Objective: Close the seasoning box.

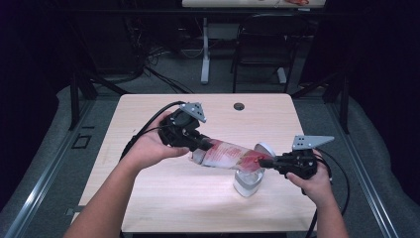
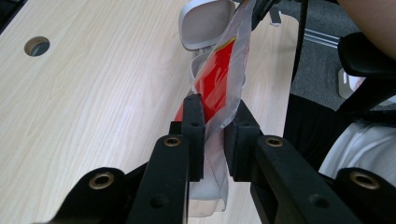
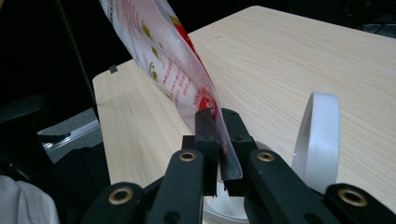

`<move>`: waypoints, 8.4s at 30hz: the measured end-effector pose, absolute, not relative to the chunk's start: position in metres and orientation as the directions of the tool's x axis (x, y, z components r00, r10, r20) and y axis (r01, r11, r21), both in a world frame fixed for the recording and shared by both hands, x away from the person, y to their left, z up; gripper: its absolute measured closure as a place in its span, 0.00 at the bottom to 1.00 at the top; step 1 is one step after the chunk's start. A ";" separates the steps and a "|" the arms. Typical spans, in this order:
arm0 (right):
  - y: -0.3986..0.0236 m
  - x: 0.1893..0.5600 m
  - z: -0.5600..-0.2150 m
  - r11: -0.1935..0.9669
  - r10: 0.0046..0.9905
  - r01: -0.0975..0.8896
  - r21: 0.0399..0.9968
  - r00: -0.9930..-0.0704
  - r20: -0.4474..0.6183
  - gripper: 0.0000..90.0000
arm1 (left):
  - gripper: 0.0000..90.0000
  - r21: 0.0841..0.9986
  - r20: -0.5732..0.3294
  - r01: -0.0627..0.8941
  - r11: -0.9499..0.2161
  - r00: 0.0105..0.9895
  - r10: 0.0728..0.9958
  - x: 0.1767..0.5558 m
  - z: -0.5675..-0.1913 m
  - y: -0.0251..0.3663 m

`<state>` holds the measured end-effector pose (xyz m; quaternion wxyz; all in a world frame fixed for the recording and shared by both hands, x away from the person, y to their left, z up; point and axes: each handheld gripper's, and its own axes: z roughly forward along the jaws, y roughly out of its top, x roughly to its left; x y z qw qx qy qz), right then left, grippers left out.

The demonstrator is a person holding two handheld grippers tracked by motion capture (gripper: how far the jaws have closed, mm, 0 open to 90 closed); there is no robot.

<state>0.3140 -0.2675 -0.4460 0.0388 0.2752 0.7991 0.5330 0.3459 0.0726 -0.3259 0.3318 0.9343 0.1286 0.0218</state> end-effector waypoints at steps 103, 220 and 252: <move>-0.267 0.314 -0.446 0.287 0.466 0.414 0.864 -0.848 0.251 0.98 | 0.88 0.637 -0.031 0.221 -0.739 0.965 0.261 0.345 -0.321 0.070; -0.272 0.314 -0.446 0.294 0.483 0.415 0.861 -0.842 0.241 0.98 | 0.86 0.645 -0.012 0.197 -0.739 0.969 0.248 0.344 -0.316 0.060; -0.269 0.313 -0.443 0.275 0.510 0.403 0.873 -0.831 0.222 0.98 | 0.86 0.646 -0.029 0.218 -0.731 0.964 0.263 0.346 -0.324 0.068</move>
